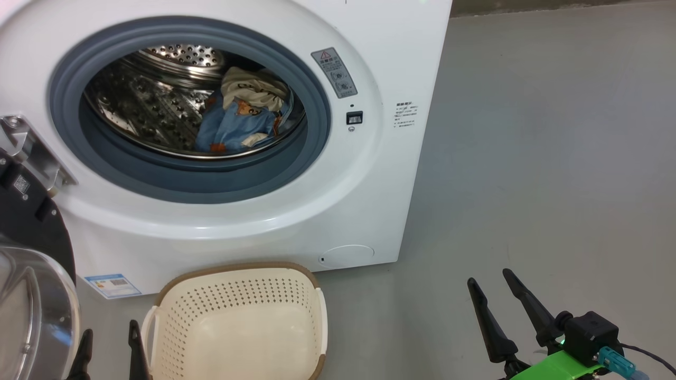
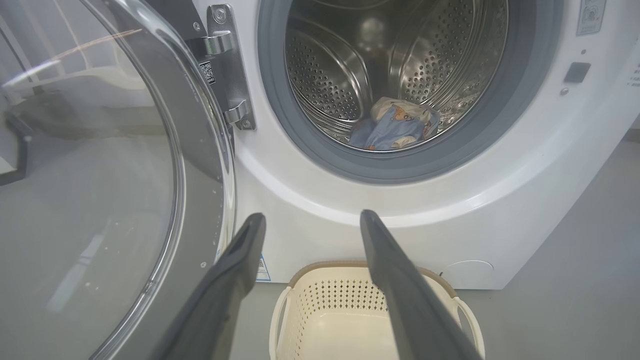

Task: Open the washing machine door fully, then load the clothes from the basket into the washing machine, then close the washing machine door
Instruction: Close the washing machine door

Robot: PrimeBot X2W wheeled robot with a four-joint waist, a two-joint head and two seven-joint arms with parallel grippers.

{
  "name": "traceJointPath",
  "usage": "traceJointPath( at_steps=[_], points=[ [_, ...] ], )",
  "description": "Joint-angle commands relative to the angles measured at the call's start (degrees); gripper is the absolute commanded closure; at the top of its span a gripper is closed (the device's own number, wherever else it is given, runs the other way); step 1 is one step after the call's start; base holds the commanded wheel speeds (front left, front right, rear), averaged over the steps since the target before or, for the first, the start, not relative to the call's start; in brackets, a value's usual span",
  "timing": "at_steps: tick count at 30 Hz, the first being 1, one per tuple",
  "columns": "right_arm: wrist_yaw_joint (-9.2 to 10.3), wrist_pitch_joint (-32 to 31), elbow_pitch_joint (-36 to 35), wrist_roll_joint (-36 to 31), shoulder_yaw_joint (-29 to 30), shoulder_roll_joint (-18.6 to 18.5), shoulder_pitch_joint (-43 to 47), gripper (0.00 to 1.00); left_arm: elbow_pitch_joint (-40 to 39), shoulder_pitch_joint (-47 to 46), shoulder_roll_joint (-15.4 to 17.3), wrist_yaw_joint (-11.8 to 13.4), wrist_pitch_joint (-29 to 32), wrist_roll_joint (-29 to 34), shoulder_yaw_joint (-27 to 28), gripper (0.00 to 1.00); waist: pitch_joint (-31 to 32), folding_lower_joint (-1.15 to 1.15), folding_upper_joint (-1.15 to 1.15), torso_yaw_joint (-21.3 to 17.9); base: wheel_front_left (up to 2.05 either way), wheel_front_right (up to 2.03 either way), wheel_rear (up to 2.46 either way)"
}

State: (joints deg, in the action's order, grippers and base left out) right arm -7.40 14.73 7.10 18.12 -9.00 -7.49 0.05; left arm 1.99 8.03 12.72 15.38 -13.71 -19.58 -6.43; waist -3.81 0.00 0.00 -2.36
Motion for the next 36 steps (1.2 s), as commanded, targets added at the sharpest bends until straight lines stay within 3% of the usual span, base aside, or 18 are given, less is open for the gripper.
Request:
traceJointPath(
  at_steps=[1,23,36],
  points=[
    [-0.09,0.3,-1.2,-0.3,-1.5,-0.6,-0.2,0.00,-0.9,-1.3,0.9,0.2,-0.7,-0.4,2.2,0.00,0.0,0.00,0.00,0.0,-0.49,0.49,0.00],
    [-0.09,0.3,-1.3,-0.3,-1.0,-0.7,-0.4,0.00,0.3,-2.9,0.4,0.2,-1.2,0.0,2.4,0.00,-0.4,0.00,0.00,0.4,-1.55,1.55,0.01],
    [-0.09,0.3,-1.4,-0.5,-0.9,-0.7,-0.4,0.00,0.1,-2.8,-0.2,-0.3,-1.3,1.1,3.1,0.00,-0.2,0.00,0.00,0.3,-0.38,0.38,0.00]
  ],
)
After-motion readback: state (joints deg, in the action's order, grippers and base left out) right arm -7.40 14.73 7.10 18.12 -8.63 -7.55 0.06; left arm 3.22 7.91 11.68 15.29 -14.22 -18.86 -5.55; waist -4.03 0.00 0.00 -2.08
